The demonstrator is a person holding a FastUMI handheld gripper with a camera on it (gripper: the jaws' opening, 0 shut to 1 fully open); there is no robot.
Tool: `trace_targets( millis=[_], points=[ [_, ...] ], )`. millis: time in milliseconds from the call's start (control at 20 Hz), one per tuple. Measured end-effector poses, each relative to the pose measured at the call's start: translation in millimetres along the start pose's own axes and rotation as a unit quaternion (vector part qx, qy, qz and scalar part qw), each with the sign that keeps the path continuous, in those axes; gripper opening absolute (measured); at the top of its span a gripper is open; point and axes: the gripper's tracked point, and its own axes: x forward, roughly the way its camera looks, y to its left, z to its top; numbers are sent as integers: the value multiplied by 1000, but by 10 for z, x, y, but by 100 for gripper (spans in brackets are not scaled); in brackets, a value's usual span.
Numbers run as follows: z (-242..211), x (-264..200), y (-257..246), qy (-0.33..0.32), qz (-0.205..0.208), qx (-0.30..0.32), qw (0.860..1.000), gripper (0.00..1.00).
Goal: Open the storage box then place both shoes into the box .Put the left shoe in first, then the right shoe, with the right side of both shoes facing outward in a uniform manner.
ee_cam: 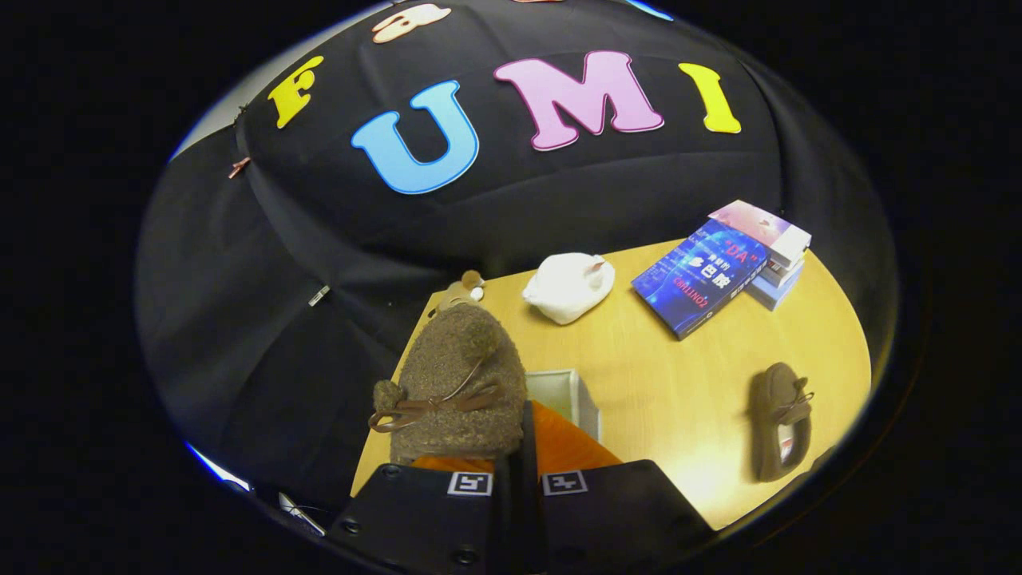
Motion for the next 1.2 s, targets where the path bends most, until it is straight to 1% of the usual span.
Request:
trace_targets(
  millis=[150,250,400,500,650,750,850,900,950,1000,1100,1150,1200],
  points=[
    [-291,258,73,24,-25,6,999,8],
    [-462,351,6,47,-48,14,998,8],
    [-747,556,-79,71,-84,1,994,8],
    [-893,659,-79,86,-95,13,992,8],
    [-1011,801,1,97,-99,20,990,8],
    [-1112,865,71,104,-94,20,990,8],
    [-1175,884,41,109,-100,13,989,8],
    [-1238,907,35,118,-97,13,988,8],
    [-1276,920,31,124,-97,15,987,11],
    [-1253,913,62,124,-89,17,988,11],
    [-1219,912,105,121,-73,14,990,14],
    [-1219,894,145,123,-60,13,990,19],
    [-1249,918,197,128,-47,13,991,29]
  ],
)
